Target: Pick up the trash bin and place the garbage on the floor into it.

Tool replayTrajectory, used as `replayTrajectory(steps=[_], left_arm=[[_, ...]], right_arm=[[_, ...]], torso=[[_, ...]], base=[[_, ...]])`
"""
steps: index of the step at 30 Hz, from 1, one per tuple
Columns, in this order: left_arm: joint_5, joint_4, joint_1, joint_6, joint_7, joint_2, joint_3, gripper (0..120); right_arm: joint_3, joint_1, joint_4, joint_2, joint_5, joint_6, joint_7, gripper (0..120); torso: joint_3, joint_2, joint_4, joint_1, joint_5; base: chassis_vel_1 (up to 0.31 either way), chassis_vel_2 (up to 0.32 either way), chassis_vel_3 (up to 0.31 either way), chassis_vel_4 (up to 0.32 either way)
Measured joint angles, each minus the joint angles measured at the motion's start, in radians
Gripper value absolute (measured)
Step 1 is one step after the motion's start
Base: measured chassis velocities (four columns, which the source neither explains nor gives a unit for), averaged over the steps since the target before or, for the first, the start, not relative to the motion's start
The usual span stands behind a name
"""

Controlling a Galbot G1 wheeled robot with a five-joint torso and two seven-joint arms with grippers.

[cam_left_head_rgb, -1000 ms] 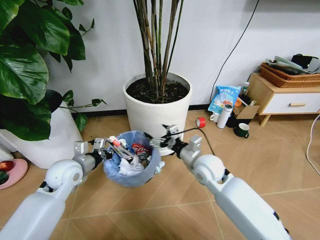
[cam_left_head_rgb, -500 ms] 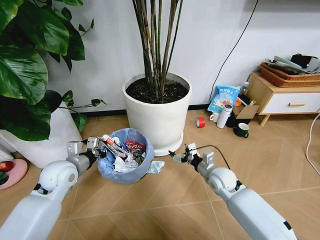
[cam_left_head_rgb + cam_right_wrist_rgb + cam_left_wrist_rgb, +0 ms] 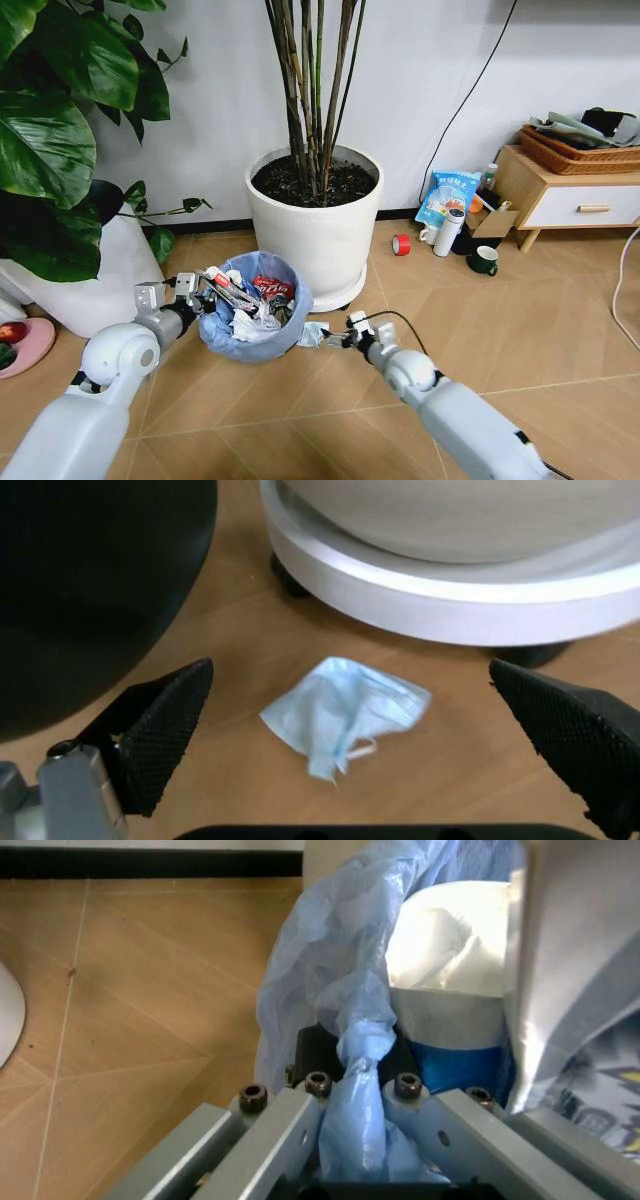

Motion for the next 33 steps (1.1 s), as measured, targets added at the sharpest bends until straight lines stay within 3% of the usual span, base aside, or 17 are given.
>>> replayTrajectory(steps=[5,23,33], left_arm=[[-0.013,0.015,-0.001,0.000,0.001,0.001,-0.019,0],[-0.038,0.000,-0.008,0.000,0.003,0.032,-0.017,0],[-0.040,-0.005,-0.008,0.001,0.003,0.033,-0.013,0]], right_arm=[[-0.012,0.049,-0.129,0.067,-0.021,-0.001,0.010,100],[-0.004,0.124,-0.426,0.194,-0.134,0.069,-0.045,100],[0.037,0.145,-0.539,0.265,-0.209,0.094,-0.078,99]], torso=[[0.000,0.000,0.0002,0.000,0.0003],[0.000,0.000,-0.0001,0.000,0.0003],[0.000,0.000,0.0000,0.000,0.0004]], base=[[0.000,0.000,0.000,0.000],[0.000,0.000,0.000,0.000],[0.000,0.000,0.000,0.000]])
